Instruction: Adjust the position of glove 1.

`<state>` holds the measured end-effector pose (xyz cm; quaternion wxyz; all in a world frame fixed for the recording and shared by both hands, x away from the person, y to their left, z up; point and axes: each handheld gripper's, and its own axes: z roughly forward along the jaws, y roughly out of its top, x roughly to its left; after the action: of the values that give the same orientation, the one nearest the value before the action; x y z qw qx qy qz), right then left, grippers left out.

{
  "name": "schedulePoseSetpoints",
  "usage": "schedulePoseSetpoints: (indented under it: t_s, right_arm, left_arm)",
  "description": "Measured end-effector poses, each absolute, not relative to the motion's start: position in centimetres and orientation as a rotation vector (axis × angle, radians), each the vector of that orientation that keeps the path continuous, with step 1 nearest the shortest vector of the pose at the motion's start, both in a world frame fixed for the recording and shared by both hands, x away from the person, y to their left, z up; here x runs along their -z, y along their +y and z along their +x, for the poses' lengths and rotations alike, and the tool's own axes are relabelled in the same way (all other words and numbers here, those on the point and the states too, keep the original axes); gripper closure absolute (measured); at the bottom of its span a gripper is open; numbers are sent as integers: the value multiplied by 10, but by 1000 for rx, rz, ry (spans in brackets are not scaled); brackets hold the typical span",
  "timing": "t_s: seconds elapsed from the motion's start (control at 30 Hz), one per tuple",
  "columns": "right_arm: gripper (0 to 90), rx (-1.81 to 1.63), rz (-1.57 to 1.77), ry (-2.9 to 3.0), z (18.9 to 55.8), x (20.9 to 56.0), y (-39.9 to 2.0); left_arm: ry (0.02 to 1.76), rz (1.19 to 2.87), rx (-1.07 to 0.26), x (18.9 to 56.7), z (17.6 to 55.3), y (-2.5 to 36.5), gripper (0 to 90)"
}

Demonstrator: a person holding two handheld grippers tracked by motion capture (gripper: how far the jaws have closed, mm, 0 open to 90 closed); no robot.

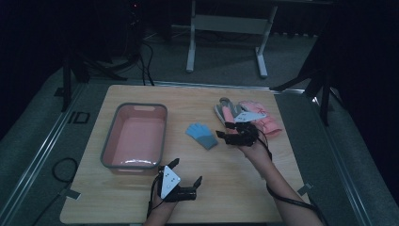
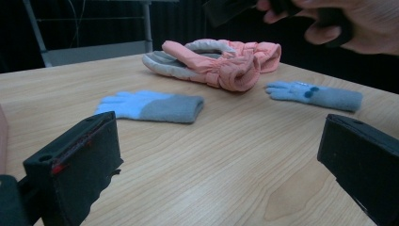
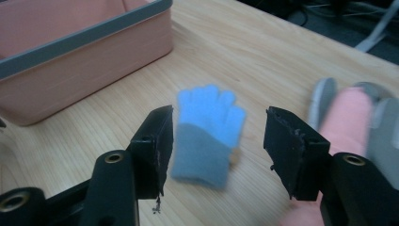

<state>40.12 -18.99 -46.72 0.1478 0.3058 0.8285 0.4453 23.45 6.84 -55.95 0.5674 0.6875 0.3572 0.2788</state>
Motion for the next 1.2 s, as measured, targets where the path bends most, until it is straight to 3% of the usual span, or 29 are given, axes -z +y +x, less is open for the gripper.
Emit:
schedulePoseSetpoints:
  t_s: [0.1, 0.17, 0.4, 0.67, 0.8, 1.2]
  right_arm:
    - [440, -1279, 887, 2397, 408, 473, -180]
    - [525, -1268, 895, 2407, 415, 479, -170]
    - [576, -1269, 913, 2460, 433, 495, -153]
    - [577, -1204, 913, 2503, 449, 518, -132]
    - [623, -1148, 883, 2517, 451, 528, -123]
    - [653, -1061, 950, 2573, 462, 549, -124]
  left_arm:
    - [838, 1617, -658, 560, 235, 68, 1]
    - [837, 1619, -657, 559, 235, 68, 1]
    - [834, 1612, -660, 560, 234, 68, 1]
    - [836, 1610, -652, 560, 234, 69, 1]
    - [836, 1609, -653, 560, 234, 69, 1]
    - [842, 1610, -651, 560, 235, 69, 1]
